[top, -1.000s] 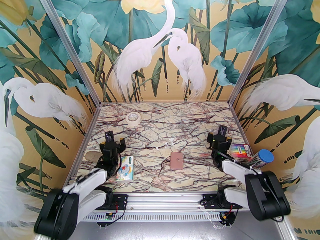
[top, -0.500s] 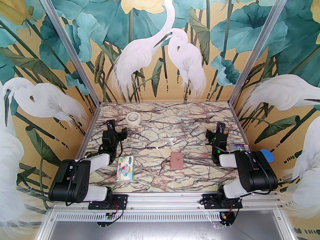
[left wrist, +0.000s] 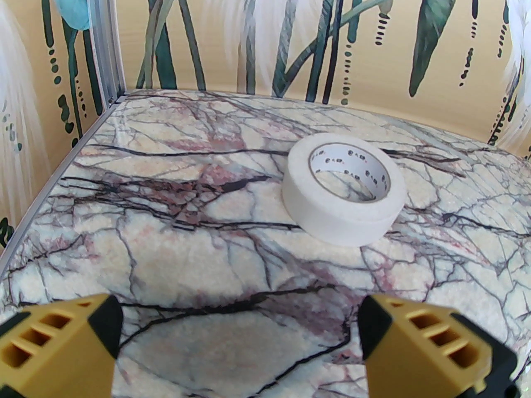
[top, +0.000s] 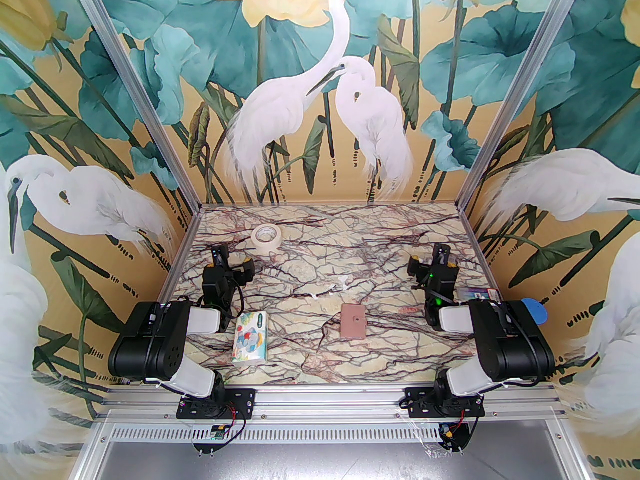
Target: Put the credit cards into the card holder
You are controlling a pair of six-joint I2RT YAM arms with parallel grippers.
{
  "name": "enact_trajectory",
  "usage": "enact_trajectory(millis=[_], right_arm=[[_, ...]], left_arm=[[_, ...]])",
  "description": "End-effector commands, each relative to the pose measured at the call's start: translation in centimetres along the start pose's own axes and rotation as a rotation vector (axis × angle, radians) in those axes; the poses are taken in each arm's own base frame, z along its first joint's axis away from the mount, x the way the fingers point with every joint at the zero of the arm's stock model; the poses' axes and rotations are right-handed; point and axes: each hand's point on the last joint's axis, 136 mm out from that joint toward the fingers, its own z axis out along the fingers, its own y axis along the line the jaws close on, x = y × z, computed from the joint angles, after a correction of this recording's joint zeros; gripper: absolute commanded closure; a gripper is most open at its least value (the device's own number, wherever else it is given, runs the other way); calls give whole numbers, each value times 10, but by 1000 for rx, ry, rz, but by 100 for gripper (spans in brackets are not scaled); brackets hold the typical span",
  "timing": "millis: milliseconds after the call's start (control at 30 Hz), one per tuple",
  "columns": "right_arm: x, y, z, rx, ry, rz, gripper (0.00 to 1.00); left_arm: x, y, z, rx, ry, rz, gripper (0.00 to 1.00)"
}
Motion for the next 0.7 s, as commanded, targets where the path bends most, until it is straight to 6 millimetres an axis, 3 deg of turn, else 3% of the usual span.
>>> enact_trajectory(millis=[0,667], right_arm=[[-10,1,2,-8,-23,10,1],[-9,11,4,-84,-7,1,1]], left_arm=[[-12,-2,1,20,-38,-17,0],[-12,-2,1,20,-37,-17,0]])
